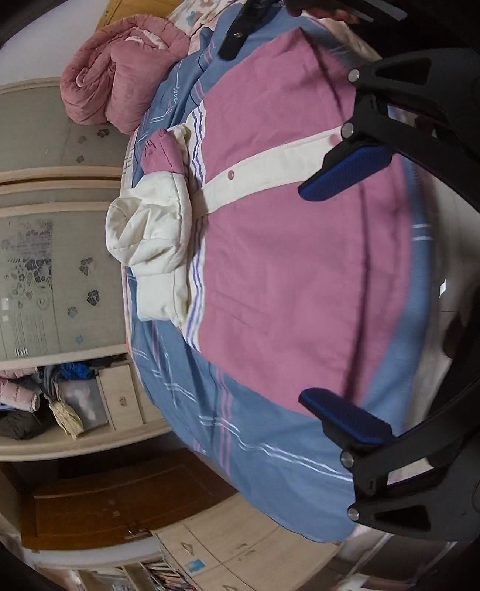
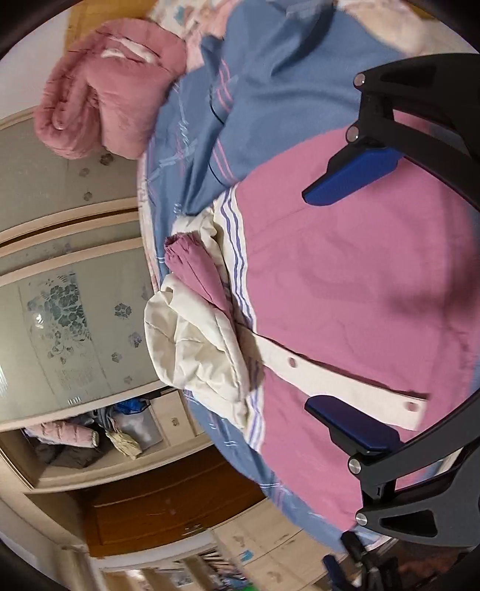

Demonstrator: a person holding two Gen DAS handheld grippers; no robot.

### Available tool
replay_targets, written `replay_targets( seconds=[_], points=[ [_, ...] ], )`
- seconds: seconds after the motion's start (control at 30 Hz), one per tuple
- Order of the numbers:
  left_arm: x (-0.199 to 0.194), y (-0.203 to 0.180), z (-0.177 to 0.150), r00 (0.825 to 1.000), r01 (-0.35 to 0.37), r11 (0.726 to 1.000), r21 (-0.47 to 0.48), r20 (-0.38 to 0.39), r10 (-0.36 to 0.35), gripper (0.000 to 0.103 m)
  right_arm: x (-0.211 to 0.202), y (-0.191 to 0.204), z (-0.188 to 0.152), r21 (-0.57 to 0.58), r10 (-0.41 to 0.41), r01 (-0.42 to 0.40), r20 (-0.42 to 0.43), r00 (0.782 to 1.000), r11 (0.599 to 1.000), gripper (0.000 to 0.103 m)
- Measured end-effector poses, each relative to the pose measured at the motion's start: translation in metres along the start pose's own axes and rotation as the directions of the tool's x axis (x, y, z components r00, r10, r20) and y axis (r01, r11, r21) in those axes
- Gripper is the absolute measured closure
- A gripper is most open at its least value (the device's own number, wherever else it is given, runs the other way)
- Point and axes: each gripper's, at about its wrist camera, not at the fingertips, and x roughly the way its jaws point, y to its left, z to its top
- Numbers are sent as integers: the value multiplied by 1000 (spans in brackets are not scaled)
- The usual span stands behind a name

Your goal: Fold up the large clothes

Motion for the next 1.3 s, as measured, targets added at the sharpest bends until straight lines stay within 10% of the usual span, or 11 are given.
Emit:
replay_targets(
  seconds=[0.53,1.3],
  points=[
    [-98,16,-2,992,43,999,3,122,-43,2,-107,52,-9,-132,-63,65,21,998,989,1],
    [-111,16,-22,987,87,996,-8,139,-85,2,-137,69,-29,-140,-43,55,87,995,989,1]
  ],
)
